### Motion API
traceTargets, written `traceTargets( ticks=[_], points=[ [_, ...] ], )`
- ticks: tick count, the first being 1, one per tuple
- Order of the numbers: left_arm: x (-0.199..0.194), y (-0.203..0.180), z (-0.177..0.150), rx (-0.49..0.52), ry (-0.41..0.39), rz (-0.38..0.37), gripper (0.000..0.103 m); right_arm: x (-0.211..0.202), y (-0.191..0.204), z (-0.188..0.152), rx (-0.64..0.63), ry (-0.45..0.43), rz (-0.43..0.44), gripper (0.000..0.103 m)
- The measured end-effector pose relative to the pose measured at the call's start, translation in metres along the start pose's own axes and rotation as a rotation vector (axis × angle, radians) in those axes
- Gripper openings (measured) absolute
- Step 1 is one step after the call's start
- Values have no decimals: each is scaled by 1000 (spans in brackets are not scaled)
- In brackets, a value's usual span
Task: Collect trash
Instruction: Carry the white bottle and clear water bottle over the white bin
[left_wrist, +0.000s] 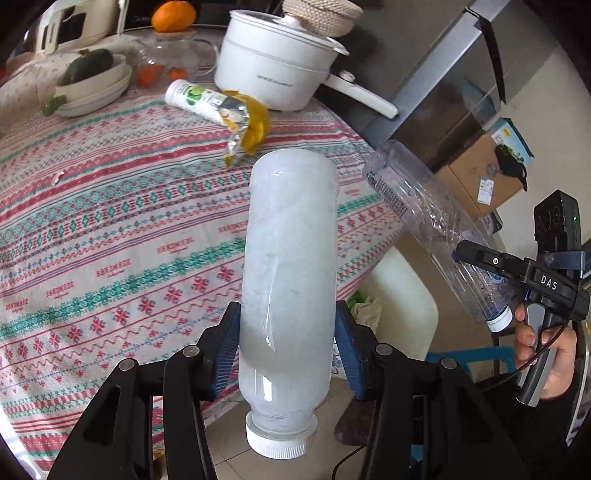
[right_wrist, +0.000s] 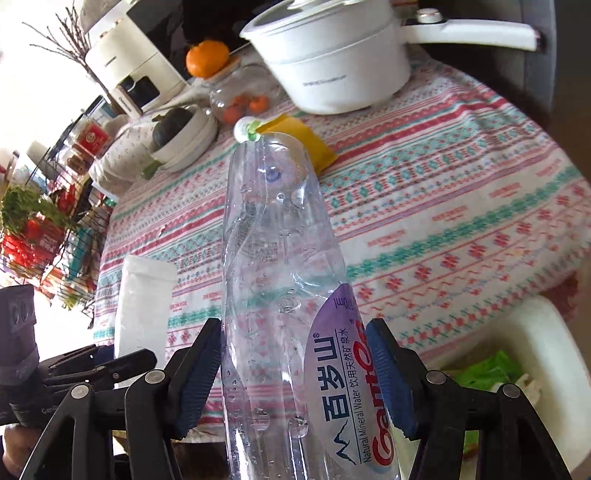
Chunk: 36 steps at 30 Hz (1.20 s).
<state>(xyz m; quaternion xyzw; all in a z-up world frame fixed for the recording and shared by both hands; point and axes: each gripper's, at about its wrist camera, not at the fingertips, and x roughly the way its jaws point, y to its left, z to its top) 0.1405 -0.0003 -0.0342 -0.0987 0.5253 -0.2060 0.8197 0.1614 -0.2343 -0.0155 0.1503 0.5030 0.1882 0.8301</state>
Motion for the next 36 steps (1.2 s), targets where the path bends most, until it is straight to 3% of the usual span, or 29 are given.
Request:
traceTargets(
  ticks=[7,14,19,22,27,33,36],
  points=[
    [29,-66,-15,140,21,-87,52,-47,-62,-37,132,-44,-58,68],
    [84,-124,-18,235,63,-174,52,-66,-122,-74,267,-13,-95,68],
    [118,-150,-16,215,133,-241,52,-79,-153,-95,343,-11,-134,68],
    [136,-160,-19,269,180,-191,52,-86,-167,-100,386,4,-104,68],
    [168,-161,-29,304,283,-113,52,-83,-181,-107,414,22,-157,68],
    [187,-153,-34,317,333,-72,53,-78,-183,-107,406,62,-189,68],
    [185,-151,-27,319,312,-74,61,-74,-185,-108,399,85,-233,68]
  ],
)
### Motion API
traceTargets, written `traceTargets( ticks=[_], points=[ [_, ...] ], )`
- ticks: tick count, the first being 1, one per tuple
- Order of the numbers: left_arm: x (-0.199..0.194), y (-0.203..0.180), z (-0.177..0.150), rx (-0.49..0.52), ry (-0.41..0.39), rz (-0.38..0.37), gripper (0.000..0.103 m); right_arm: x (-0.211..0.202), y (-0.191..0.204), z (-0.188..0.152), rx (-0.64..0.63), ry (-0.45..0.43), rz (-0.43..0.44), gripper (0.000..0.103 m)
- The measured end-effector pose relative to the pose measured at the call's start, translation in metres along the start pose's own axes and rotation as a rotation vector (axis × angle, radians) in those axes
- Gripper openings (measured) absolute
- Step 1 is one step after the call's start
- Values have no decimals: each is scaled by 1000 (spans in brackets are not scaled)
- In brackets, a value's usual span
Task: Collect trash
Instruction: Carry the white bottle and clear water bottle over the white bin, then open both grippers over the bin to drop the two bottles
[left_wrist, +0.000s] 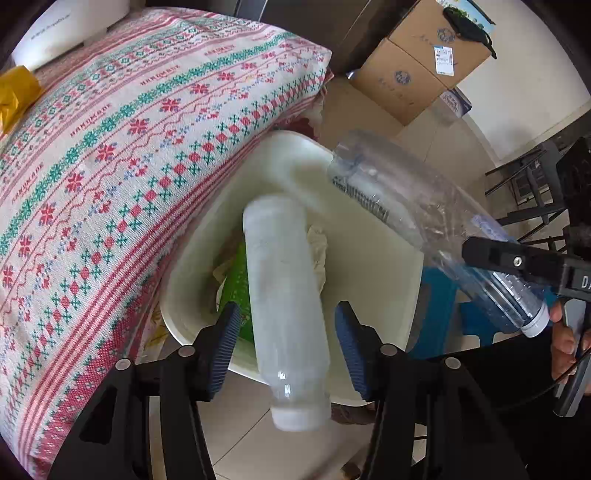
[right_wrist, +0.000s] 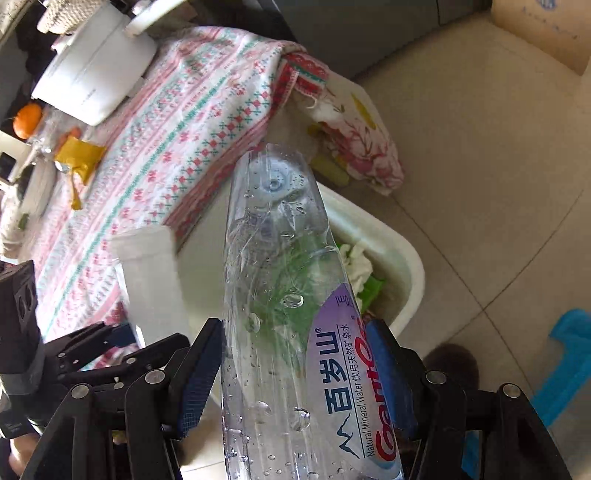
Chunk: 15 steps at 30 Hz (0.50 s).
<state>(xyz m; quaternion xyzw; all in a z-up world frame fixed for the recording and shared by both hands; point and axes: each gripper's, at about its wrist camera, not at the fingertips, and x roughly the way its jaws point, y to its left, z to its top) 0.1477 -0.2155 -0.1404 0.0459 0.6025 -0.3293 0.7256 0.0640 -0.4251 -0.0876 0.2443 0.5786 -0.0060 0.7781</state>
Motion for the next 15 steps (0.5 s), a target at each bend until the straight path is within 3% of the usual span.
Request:
traceTargets(
  ticks=[2,6,15],
  points=[
    [-9,0,3,-3,-34,-4,67,7,3,2,4,17,-6,68],
    [-27,1,2,-12,-76,-14,69,16,7,3,0,37,-30,68],
    [-69,13,-19,-20,-145,56,78,41,11,1,1,120,-62,71]
  ],
)
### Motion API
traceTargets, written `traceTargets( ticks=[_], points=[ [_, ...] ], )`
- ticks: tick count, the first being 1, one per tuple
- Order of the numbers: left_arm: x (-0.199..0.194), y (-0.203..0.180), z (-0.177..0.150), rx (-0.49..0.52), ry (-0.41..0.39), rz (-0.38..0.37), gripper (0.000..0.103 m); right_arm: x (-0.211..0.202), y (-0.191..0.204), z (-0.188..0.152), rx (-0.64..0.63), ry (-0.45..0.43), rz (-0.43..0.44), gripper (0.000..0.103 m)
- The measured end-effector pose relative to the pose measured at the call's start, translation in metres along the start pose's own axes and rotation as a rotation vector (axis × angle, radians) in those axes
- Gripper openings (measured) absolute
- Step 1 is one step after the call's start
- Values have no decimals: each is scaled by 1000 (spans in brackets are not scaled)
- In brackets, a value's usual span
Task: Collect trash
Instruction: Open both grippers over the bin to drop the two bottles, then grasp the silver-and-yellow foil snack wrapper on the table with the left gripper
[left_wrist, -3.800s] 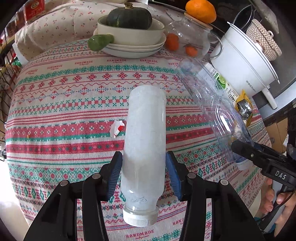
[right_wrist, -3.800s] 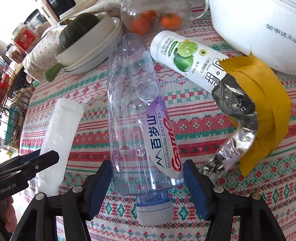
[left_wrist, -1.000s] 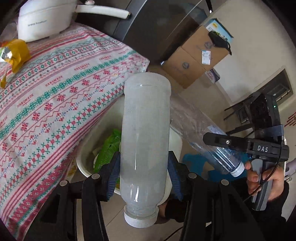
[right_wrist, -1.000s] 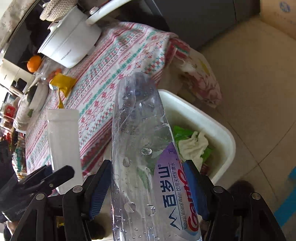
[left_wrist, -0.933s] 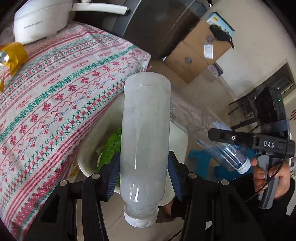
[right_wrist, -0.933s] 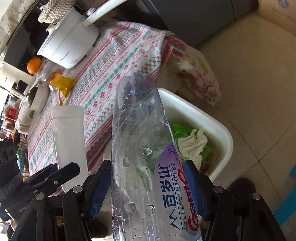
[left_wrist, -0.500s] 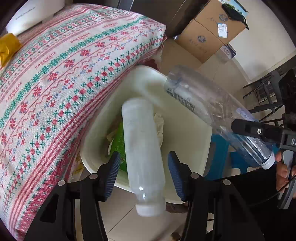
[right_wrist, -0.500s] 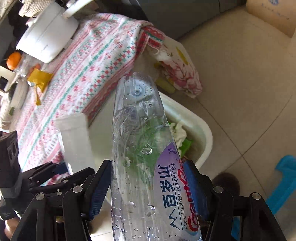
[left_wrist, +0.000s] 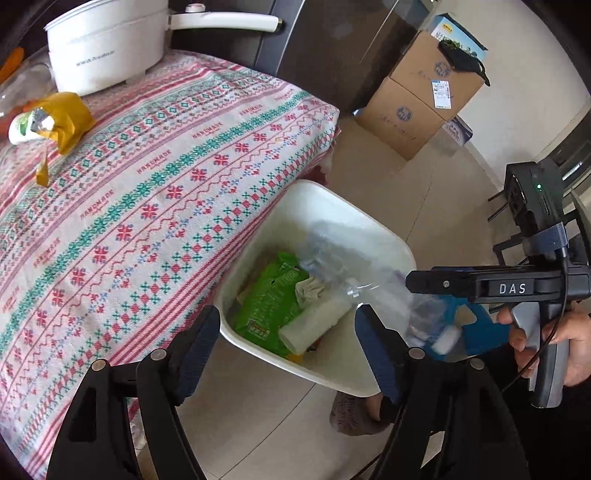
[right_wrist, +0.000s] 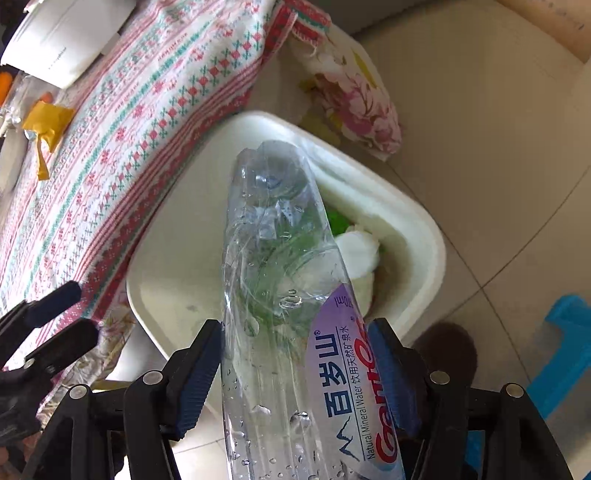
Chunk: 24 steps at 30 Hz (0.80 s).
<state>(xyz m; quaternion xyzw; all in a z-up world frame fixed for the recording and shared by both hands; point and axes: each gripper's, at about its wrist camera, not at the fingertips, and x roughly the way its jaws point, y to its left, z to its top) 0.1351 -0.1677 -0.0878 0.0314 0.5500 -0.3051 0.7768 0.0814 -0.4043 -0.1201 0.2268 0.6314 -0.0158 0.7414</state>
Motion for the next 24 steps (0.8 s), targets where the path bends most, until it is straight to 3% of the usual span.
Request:
traceTargets(
  ticks=[4,15,24],
  points=[
    [-17,14,-4,-35,-21,35,79,-5,6,0,-1,-19,34,79],
    [-81,81,-28,-208,-134,156,80,-24,37,0,-45,-93,79,81],
    [-104,154,-32,-389,-220,225,81,-42,80,5,-132,-209,48,83]
  ],
)
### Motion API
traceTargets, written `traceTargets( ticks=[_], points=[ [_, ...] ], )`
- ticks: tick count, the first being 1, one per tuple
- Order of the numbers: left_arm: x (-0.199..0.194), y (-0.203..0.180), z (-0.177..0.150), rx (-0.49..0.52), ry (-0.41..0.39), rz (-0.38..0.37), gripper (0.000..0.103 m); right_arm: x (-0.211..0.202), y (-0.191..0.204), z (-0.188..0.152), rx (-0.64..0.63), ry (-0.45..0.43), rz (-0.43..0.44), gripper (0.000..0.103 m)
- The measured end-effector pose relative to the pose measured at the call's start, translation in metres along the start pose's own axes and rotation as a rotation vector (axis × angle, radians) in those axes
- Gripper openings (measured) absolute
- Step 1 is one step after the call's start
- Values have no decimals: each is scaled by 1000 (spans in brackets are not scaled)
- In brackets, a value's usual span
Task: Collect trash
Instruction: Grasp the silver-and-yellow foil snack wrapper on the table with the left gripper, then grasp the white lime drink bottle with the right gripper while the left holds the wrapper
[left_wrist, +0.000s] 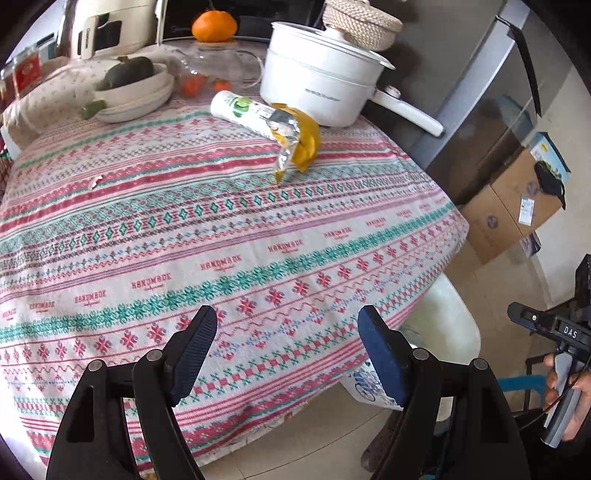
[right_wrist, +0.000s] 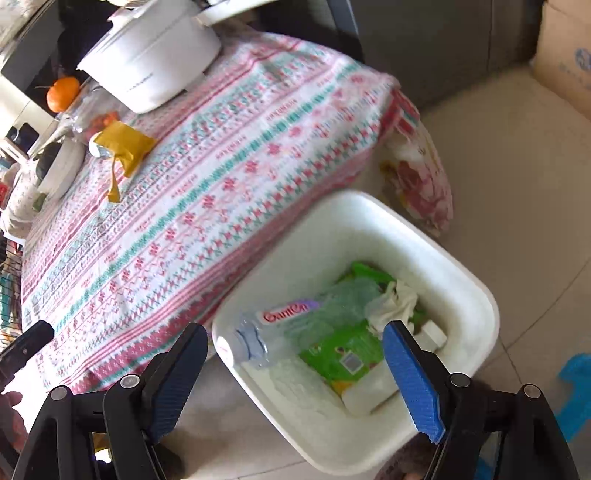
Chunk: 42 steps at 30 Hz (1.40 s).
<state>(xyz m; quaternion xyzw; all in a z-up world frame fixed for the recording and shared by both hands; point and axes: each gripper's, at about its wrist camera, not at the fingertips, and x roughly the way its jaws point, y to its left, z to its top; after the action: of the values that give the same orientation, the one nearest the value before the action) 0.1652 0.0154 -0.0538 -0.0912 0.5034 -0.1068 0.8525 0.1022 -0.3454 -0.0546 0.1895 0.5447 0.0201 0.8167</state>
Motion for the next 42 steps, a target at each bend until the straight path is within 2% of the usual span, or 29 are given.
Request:
traceTargets(
  ticks=[6,9,15,19,22,24,25,26,29,30,31,33,37,42],
  points=[
    [25,19,51,-133,-51,-80,81,2,23,29,-5,-11,17,83],
    [52,18,76,-134,-49,-99,81,-2,34,49,1,-40,57,84],
    [110,11,119,-92,-84,-117,81,13,54,87,-86,-137,2,86],
    [157,8,144,-154,-56,-124,81,33,58,98,-137,-137,-36,86],
    [178,10,156,-238,-53,-159,79,38,63,105,-151,-128,-11,86],
    [181,9,162,-253,-78,-176,74,39,70,108,-182,-142,-7,86],
    [182,8,163,-255,-70,-192,58,41,74,108,-200,-145,-17,86],
    [185,7,164,-252,-52,-197,48,44,76,109,-214,-141,-24,86],
    [181,1,160,-206,-32,-183,44,51,78,111,-207,-125,-19,86],
    [178,-2,157,-176,-34,-175,23,53,77,112,-200,-118,-19,86],
    [174,-4,153,-150,-25,-165,16,55,77,112,-196,-112,-21,86],
    [164,-4,145,-110,-6,-143,14,59,79,110,-200,-105,-33,86],
    [128,4,126,-27,-18,-97,12,65,85,104,-215,-93,-43,86],
    [71,33,105,3,-11,-22,11,73,101,96,-259,-83,-34,86]
  ],
)
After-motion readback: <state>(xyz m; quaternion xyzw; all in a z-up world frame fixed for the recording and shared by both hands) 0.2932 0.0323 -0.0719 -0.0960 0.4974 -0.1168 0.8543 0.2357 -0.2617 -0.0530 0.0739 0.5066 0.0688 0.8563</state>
